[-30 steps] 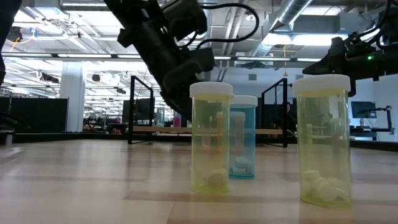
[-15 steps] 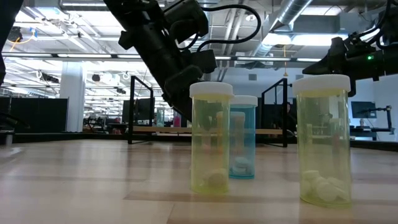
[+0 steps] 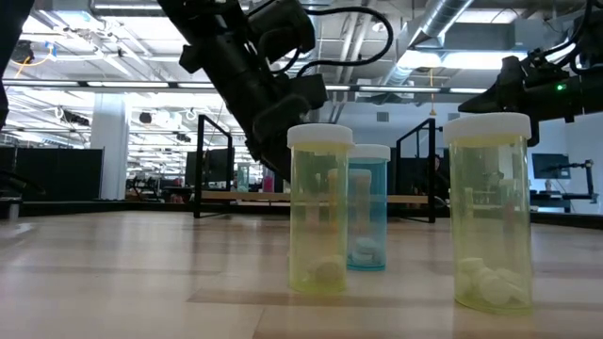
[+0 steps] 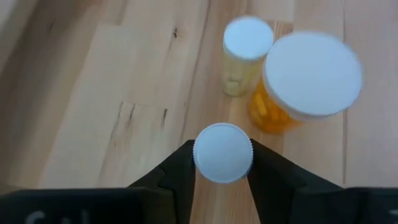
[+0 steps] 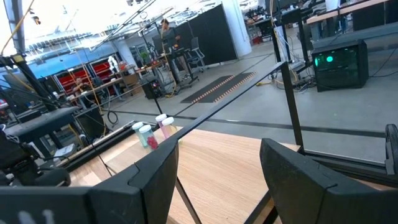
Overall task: Pick and place medicine bottles onto shelf by color
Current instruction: Put the pink pill bottle on the shelf
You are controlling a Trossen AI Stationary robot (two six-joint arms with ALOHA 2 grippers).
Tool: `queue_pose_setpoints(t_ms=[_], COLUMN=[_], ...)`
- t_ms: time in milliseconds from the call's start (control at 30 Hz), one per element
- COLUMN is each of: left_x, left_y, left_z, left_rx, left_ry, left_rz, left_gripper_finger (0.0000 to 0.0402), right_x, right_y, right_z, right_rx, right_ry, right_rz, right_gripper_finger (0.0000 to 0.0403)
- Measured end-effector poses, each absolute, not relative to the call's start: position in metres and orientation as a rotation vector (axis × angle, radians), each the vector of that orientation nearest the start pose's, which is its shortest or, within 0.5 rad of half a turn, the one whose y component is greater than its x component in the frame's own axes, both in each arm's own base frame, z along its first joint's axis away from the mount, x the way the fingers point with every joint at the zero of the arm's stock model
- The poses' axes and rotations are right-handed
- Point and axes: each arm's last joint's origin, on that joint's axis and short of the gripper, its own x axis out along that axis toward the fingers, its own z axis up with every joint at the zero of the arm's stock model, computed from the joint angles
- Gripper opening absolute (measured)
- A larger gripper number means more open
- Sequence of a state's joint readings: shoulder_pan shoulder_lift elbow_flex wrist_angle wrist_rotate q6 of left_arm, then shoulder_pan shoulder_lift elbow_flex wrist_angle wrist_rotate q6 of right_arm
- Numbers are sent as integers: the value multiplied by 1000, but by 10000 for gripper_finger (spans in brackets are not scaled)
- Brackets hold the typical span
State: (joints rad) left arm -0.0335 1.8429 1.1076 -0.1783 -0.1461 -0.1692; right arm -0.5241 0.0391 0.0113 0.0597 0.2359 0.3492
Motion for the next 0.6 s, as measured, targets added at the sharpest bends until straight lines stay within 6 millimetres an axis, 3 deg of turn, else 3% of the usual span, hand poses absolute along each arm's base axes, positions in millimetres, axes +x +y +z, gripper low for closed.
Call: queue_pose_setpoints(t_ms=[300, 600], left_x=[362, 334], left_y=[4, 53], left_z=[186, 210], left_rx=[-66, -148], left_ry=[875, 946], left_rz=[236, 335], left_gripper_finger=[113, 113], right_x=[82, 82], right_y=[-55, -55], right_z=[170, 170], right_rx=[327, 327], right_ry=[-164, -164], right_rz=[-746, -746], right_gripper_finger=[249, 249])
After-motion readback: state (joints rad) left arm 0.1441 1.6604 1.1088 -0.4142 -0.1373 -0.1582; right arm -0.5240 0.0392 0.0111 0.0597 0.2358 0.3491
